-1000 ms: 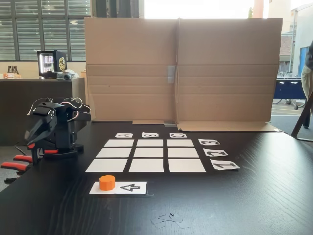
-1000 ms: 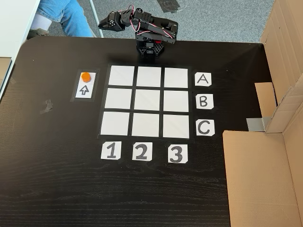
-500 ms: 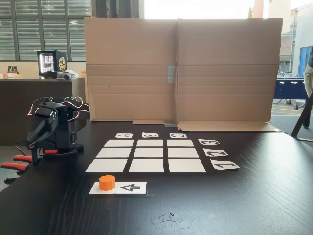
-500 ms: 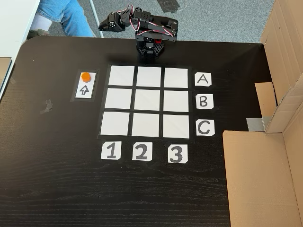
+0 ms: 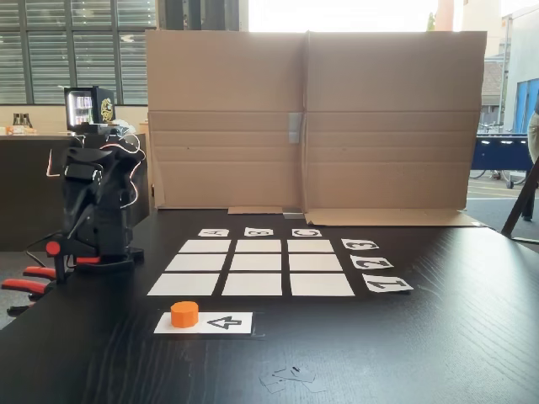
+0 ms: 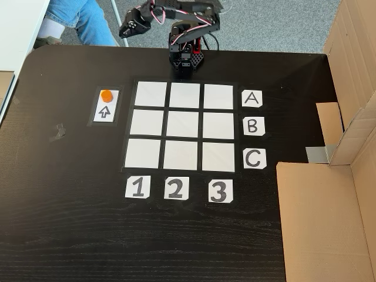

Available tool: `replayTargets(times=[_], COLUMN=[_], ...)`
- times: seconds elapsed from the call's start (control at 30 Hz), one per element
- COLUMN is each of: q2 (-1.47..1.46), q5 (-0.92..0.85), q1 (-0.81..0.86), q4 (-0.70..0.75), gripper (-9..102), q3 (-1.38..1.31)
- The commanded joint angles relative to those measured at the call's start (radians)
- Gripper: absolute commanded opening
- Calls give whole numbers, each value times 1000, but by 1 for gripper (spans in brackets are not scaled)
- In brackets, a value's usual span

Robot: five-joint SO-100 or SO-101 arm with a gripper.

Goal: Pick up the round, orange token and place it in the grid on square B2.

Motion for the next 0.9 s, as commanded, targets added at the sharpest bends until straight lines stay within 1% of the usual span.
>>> replayTargets(times=[0.0,0.13,0.23,0.3,0.4,0.47,0.67,0.77,0.87], q2=[-144,-296,-411,-482,-578,-630,-781,-818,-841], q5=[9,3,-12,-31,-75,-110,-215,-272,-324], q1=[-9,-14,-17,-18,-26,-34,-87,-135,-176], q4=[64,137,195,224,264,290,410,425,425], gripper=[-1,-1,4,9,24,31,40,47,50], q3=[-192,-380,-529,-617,-729,-802,-1029,-1048,-1048])
